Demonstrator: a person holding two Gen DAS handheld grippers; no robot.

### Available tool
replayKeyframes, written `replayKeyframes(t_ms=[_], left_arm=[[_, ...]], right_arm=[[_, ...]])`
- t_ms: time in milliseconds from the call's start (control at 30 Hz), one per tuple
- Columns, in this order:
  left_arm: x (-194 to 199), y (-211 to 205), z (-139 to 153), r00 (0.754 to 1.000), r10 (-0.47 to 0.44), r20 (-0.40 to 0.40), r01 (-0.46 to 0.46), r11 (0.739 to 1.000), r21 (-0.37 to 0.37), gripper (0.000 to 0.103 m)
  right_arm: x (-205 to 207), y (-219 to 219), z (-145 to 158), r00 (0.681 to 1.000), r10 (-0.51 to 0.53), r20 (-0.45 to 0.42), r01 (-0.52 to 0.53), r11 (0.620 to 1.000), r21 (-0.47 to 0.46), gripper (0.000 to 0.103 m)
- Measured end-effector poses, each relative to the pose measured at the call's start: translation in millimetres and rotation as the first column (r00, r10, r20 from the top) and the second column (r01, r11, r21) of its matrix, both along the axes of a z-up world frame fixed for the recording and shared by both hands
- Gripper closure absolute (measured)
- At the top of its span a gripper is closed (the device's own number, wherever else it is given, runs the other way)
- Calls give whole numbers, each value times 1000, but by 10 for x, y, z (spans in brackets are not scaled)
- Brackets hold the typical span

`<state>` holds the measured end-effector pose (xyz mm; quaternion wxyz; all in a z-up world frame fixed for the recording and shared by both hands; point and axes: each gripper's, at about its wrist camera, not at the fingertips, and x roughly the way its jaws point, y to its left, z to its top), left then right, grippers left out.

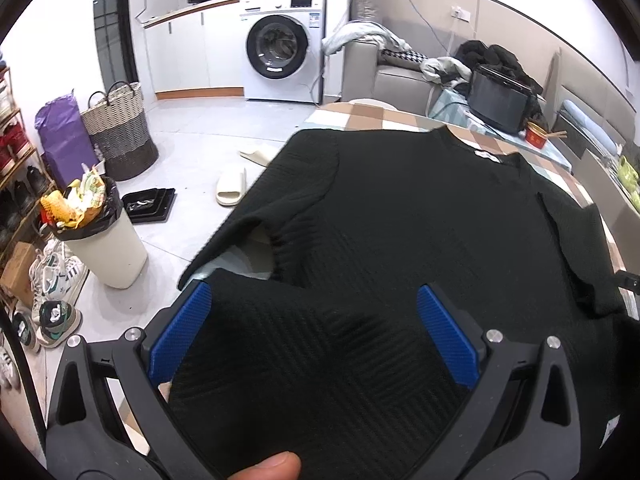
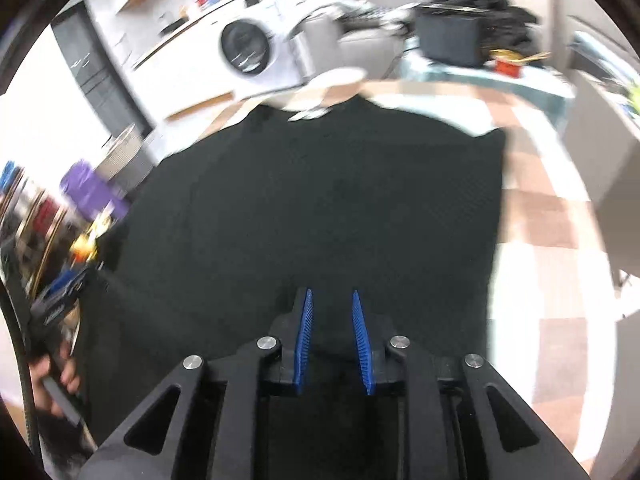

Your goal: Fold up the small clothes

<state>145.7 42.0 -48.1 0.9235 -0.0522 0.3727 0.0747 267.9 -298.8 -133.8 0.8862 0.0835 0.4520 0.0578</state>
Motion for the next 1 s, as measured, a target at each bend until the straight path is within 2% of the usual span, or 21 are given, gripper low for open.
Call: replayKeyframes(t_ms=[33,133,167,267,333,400,533,667,733,767,800,867,933,1000], left_arm=[[-1,42,4,1000,14,2,-14,1000,-5,1],[11,166,9,999,37,-4,-37,999,-19,1],[11,206,13,999,45,-5,-45,999,-16,1],[1,356,26,998,58,-7,-59,998,-34,1],[-7,516,25,998,62,-8,-62,994,-87,1],[-20,731,21,996,85,-8,-85,986,-141,1],[-14,1154,-34,995,99,-23,-101,963,-251,1],[88,1560,-171,991,116,-68,-133,919,-371,1],[151,1753,-258,989,123,-83,-148,872,-466,2],[174,1879,-315,988,127,-91,-156,836,-526,5],[187,1946,-365,986,131,-101,-166,812,-559,12],[225,2098,-477,976,156,-149,-215,780,-588,20],[256,2200,-574,972,155,-175,-230,763,-604,21],[279,2284,-688,972,139,-190,-230,725,-650,21]], right_arm=[[19,-55,-37,1000,-8,-18,8,1000,1,82],[159,-143,-289,987,-56,-149,53,998,-24,82],[143,-161,-300,987,-65,-146,64,998,-13,82],[5,-156,-171,995,-55,-89,56,998,4,80],[-102,-173,-72,997,-64,-46,65,998,24,73],[-204,-193,23,997,-76,7,75,995,63,59],[-288,-203,115,996,-60,69,54,994,90,57],[-256,-148,58,997,-56,57,49,993,108,57],[-331,-109,55,998,-46,52,40,994,106,57],[-335,-108,58,998,-41,54,35,994,106,57],[-339,-101,71,998,-37,59,31,994,105,57],[-360,-84,100,997,-34,68,27,995,100,57],[-369,-78,114,997,-35,74,28,995,94,57],[-377,-66,108,997,-34,73,27,996,90,57]])
